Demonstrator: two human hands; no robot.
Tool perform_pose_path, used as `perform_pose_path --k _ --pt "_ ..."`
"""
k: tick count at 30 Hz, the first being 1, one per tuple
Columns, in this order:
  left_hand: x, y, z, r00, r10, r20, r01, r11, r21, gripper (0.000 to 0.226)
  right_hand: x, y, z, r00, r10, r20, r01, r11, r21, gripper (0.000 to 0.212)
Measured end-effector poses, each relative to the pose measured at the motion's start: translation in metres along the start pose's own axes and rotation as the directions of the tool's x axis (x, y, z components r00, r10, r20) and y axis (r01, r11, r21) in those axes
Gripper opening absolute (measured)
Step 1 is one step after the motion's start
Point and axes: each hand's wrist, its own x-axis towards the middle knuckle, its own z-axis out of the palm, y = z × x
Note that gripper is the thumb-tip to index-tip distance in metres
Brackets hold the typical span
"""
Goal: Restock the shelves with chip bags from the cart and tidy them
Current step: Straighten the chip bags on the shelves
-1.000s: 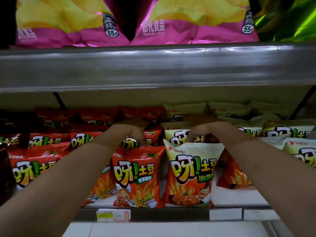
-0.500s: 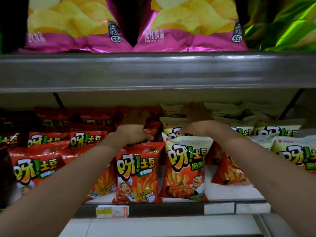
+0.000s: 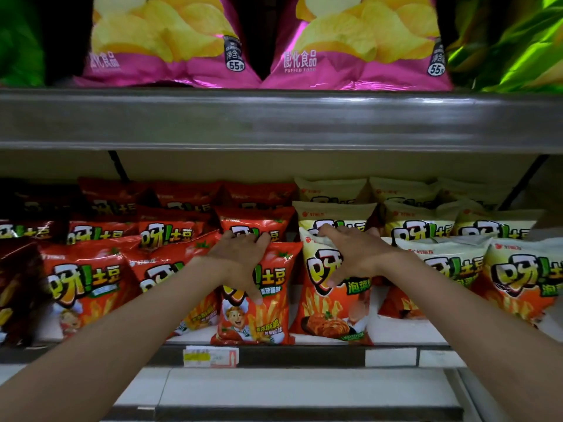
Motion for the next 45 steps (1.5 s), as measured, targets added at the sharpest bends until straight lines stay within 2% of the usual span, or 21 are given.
perform_pose_path --k 3,6,13,17,19,22,25,31,35,37,39,42,45 --pt "0.001 -0.001 0.001 0.991 0.014 -0.130 -0.016 1.000 -0.019 0.108 -0.004 0.003 0.001 0.992 0.009 -0.125 -0.011 1.000 -0.019 0.086" --pt "0.004 -0.001 0.004 0.979 -0.004 -0.204 -0.001 1.000 -0.021 0.108 -0.006 0.006 0.011 0.979 -0.009 -0.205 -0.001 0.999 -0.046 0.085" --pt "0.009 0.003 0.008 0.969 -0.031 -0.246 0.040 0.999 0.033 0.107 -0.012 0.011 0.010 0.984 -0.033 -0.176 0.041 0.998 0.043 0.079" --pt "0.008 0.000 0.011 0.970 -0.075 -0.229 0.087 0.995 0.039 0.107 -0.015 0.009 0.012 0.986 -0.064 -0.153 0.068 0.998 0.020 0.076" --pt "0.008 0.000 0.011 0.971 -0.077 -0.225 0.083 0.996 0.017 0.105 -0.015 0.008 0.013 0.988 -0.037 -0.151 0.036 0.999 -0.007 0.080" --pt "0.003 0.001 0.008 0.973 -0.063 -0.220 0.063 0.998 -0.006 0.111 -0.017 0.001 0.007 0.987 0.021 -0.159 -0.034 0.996 -0.083 0.099" --pt "-0.002 0.004 0.003 0.957 -0.064 -0.285 0.062 0.998 -0.016 0.117 -0.023 -0.010 0.002 0.980 0.047 -0.195 -0.066 0.993 -0.093 0.111" --pt "-0.028 0.001 0.006 0.910 -0.003 -0.414 0.016 1.000 0.027 0.124 -0.043 -0.046 0.005 0.948 0.030 -0.316 -0.062 0.994 -0.092 0.107" --pt "-0.055 -0.010 0.010 0.876 0.047 -0.481 -0.048 0.999 0.010 0.120 -0.058 -0.078 0.011 0.941 0.015 -0.337 -0.039 0.997 -0.062 0.103" --pt "-0.070 -0.019 0.013 0.860 0.057 -0.507 -0.083 0.996 -0.028 0.110 -0.062 -0.097 0.011 0.942 -0.001 -0.335 -0.016 0.999 -0.048 0.099" --pt "-0.085 -0.029 0.018 0.840 0.051 -0.541 -0.135 0.984 -0.116 0.087 -0.064 -0.116 0.011 0.943 -0.027 -0.332 0.016 0.999 -0.037 0.093" --pt "-0.104 -0.050 0.025 0.831 -0.031 -0.556 -0.189 0.924 -0.334 0.051 -0.059 -0.147 0.010 0.954 -0.065 -0.292 0.067 0.998 -0.004 0.082" --pt "-0.113 -0.081 0.028 0.835 -0.131 -0.535 -0.169 0.864 -0.475 0.035 -0.044 -0.174 0.004 0.959 -0.090 -0.267 0.106 0.993 0.046 0.073"
